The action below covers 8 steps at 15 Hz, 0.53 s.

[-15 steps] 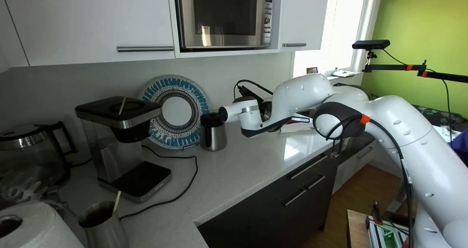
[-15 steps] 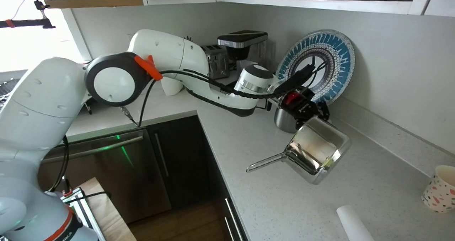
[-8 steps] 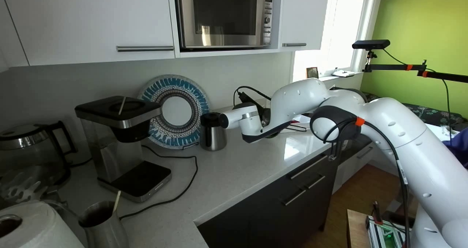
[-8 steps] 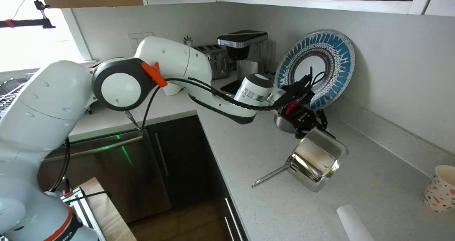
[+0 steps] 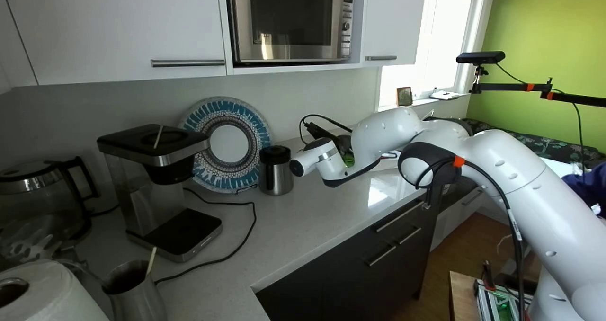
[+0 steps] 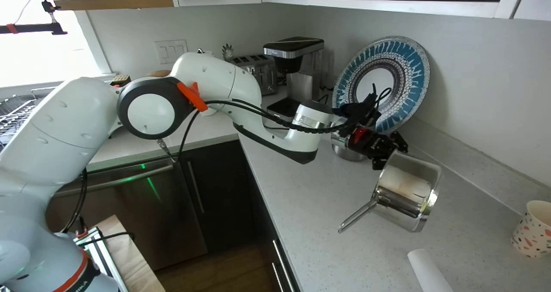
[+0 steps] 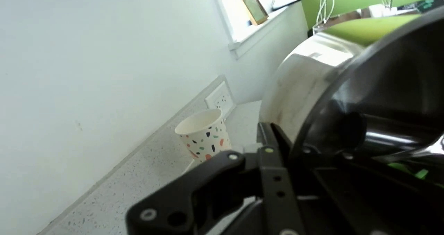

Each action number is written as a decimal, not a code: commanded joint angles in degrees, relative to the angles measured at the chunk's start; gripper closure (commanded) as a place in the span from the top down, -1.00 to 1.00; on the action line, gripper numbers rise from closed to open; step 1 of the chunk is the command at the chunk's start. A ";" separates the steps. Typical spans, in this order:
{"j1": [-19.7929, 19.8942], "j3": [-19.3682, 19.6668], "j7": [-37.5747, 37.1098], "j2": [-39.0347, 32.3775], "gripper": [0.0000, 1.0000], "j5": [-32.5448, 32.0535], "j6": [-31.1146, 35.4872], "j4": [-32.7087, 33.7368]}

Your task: Move the utensils from the silver pot to the countertop

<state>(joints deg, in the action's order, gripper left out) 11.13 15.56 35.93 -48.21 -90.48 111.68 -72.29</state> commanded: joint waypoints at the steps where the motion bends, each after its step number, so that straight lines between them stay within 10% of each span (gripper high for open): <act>1: -0.61 2.06 1.32 -1.78 -0.98 -8.50 -0.60 1.94; 8: -0.85 3.04 1.70 -4.86 -0.98 -21.36 -0.19 2.56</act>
<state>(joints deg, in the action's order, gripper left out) 10.98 16.52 35.93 -51.45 -105.75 111.69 -71.93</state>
